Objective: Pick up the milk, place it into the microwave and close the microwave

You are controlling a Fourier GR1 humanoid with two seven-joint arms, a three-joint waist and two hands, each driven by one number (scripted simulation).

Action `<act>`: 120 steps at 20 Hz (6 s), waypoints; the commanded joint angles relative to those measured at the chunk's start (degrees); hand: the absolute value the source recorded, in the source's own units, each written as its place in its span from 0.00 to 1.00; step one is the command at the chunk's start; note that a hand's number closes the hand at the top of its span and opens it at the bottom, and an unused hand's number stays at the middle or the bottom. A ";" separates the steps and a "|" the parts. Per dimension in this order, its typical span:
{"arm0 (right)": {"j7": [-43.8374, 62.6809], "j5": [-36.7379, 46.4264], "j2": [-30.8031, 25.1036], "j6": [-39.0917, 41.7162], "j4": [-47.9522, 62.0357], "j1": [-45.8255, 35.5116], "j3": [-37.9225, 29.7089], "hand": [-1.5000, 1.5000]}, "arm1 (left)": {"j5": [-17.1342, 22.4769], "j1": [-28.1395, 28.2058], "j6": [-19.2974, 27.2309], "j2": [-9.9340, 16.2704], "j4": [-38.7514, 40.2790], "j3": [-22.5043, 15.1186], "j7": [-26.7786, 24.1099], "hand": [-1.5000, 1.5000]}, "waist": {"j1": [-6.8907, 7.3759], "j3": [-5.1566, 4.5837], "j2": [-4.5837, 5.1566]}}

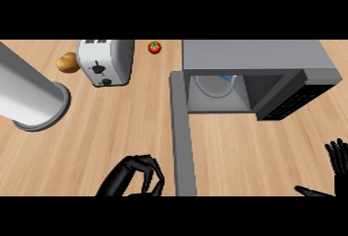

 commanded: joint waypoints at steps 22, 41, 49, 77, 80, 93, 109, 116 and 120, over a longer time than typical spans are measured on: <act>1.10 -4.69 -5.98 11.10 -11.00 1.18 2.89 0.00 | 18.68 -29.84 21.48 -0.35 27.29 -37.70 1.39 1.00 | -4.29 -0.24 0.54; 9.15 -7.88 -6.64 11.39 -22.12 -2.13 8.38 0.00 | 35.13 -51.16 38.02 -0.33 31.31 -38.19 2.64 1.00 | -12.64 -0.33 2.15; 11.49 -9.60 -9.64 12.27 -24.07 -4.40 7.85 0.00 | 38.94 -58.32 40.83 -0.31 36.43 -36.29 3.90 1.00 | -16.67 -0.33 3.14; 20.36 -15.48 -14.70 24.50 -32.51 -14.59 15.29 1.00 | 48.65 -72.00 46.38 -0.30 45.05 -33.79 4.91 1.00 | -22.90 0.15 5.00; 20.54 -14.74 -16.53 28.17 -36.53 -16.53 17.65 1.00 | 49.35 -71.38 46.73 -0.30 45.28 -34.37 4.61 1.00 | -22.77 0.12 4.57; 24.96 -16.81 -16.75 29.35 -46.34 -17.57 22.99 1.00 | 52.10 -71.83 49.21 -0.25 45.95 -34.60 2.78 1.00 | -25.26 0.24 4.51; 28.49 -19.29 -16.70 28.69 -53.69 -15.74 25.96 1.00 | 54.34 -71.19 52.46 -0.22 46.24 -35.09 0.29 1.00 | -27.28 0.35 4.64; 33.24 -20.09 -17.73 30.90 -56.03 -10.81 32.58 1.00 | 69.06 -63.93 52.92 -0.34 42.00 -21.29 3.34 1.00 | -22.59 -0.85 5.98; 33.90 -19.87 -16.77 29.28 -58.47 -8.54 33.98 1.00 | 72.80 -61.79 49.17 -0.40 42.99 -19.23 2.18 1.00 | -21.01 -0.58 5.46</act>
